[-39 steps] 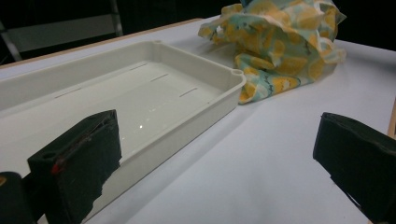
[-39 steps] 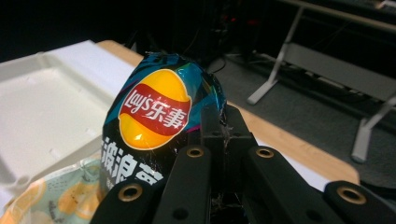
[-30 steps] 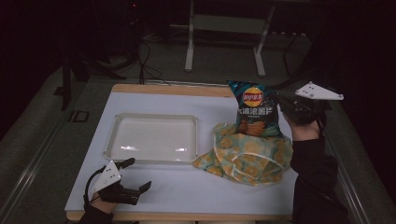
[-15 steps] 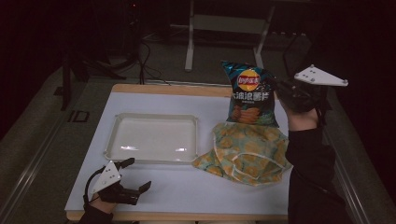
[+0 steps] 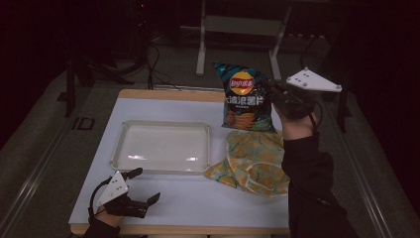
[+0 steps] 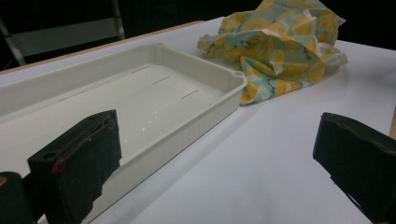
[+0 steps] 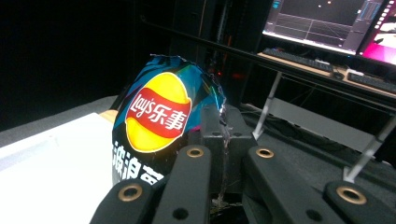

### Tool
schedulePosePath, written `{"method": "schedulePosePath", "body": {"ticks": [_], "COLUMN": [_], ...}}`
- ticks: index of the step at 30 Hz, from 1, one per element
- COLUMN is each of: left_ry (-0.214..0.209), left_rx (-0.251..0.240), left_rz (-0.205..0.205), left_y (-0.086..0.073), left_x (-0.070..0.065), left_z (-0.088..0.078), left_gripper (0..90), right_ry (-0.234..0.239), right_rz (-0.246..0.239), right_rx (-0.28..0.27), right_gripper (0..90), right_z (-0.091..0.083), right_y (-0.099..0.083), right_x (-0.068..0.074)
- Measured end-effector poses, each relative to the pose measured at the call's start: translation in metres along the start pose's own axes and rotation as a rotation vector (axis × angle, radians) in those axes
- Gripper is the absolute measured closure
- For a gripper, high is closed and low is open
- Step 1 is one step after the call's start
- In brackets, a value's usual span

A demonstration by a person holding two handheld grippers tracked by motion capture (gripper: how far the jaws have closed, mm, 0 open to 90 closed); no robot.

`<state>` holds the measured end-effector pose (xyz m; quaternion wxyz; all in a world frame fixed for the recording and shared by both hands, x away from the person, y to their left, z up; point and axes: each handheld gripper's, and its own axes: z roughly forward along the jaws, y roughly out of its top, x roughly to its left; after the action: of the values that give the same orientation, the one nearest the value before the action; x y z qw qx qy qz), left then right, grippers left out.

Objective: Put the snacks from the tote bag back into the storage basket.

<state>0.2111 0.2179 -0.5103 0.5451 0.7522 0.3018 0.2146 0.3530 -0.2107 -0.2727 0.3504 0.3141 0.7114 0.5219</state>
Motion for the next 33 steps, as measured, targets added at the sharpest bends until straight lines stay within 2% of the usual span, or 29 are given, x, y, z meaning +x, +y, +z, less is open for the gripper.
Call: {"method": "schedulePosePath", "body": {"ticks": [6,11,15,21,31,33], "left_ry": [-0.001,0.0,0.0,0.004,0.006,0.006], "left_rx": [0.001,-0.001,-0.003,0.002,-0.001,-0.001], "left_rz": [0.002,0.003,0.004,0.009,0.014,0.014], "left_y": [0.0,0.0,0.0,-0.001,-0.001,-0.001], "left_x": [0.0,0.0,0.0,0.0,0.0,0.0], "left_z": [0.0,-0.001,-0.001,-0.001,-0.001,-0.001], "left_gripper": [1.3,1.3,1.3,1.3,1.3,1.3], "right_ry": [0.012,0.027,0.029,0.035,0.063,0.075], "right_rz": [-0.015,0.003,-0.01,-0.004,0.018,0.038], "right_rx": [-0.01,-0.028,-0.03,-0.045,-0.068,-0.069], "right_gripper": [90.0,90.0,90.0,90.0,90.0,90.0], "right_z": [0.01,0.018,0.026,0.036,0.055,0.059], "right_y": [0.005,0.005,0.005,0.003,-0.001,-0.001], "right_x": [0.022,0.038,0.054,0.077,0.115,0.121]}}
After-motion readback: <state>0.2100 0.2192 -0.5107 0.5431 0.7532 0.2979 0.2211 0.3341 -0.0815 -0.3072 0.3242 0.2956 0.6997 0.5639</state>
